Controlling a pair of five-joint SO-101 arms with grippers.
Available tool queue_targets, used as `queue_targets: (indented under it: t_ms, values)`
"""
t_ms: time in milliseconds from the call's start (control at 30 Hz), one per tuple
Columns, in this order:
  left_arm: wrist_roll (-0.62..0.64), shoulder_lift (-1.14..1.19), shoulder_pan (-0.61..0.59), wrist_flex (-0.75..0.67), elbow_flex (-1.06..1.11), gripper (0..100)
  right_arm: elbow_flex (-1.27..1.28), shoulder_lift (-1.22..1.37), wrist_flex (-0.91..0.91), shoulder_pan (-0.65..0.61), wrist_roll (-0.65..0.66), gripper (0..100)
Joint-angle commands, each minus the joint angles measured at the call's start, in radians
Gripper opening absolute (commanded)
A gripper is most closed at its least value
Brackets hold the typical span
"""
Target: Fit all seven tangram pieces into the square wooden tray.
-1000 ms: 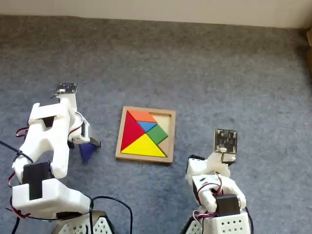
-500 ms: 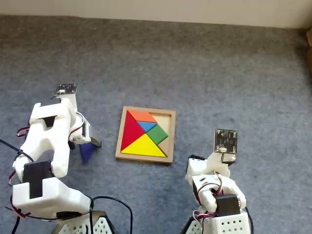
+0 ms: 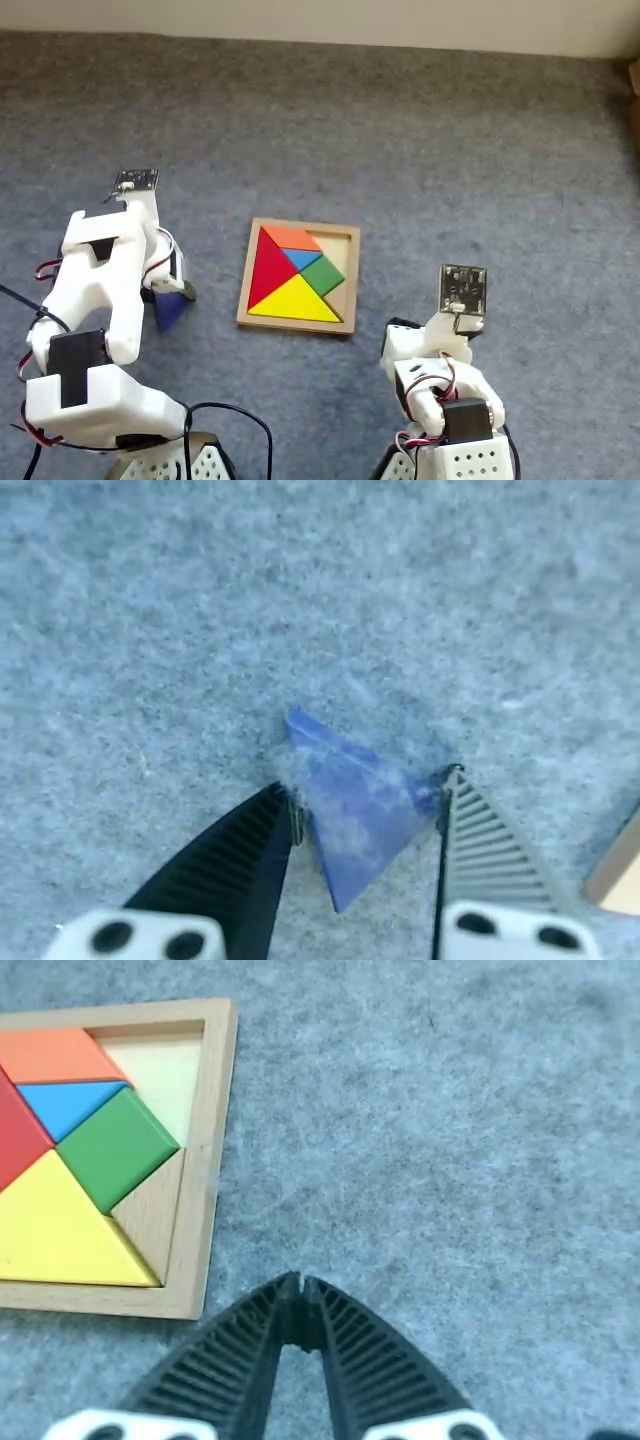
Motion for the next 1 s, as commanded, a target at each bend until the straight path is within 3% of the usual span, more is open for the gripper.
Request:
queue_targets:
  t_ms: [0, 233, 433, 967]
  values:
    - [0.005, -0.004, 0.025, -0.011, -0.041, 21, 0.116, -0.012, -0.031, 0.015, 0.014, 0.5]
    - [0.003, -0.005, 0.024, -0.008, -0.041, 21, 0.116, -0.012, -0.031, 0.015, 0.014, 0.5]
    - [0.002, -0.007, 0.024, -0.011, -0.041, 15, 0.116, -0.012, -0.031, 0.015, 0.014, 0.5]
    - [0.003, -0.016, 0.033, -0.003, -0.048, 14, 0.116, -0.012, -0.033, 0.036, 0.014, 0.5]
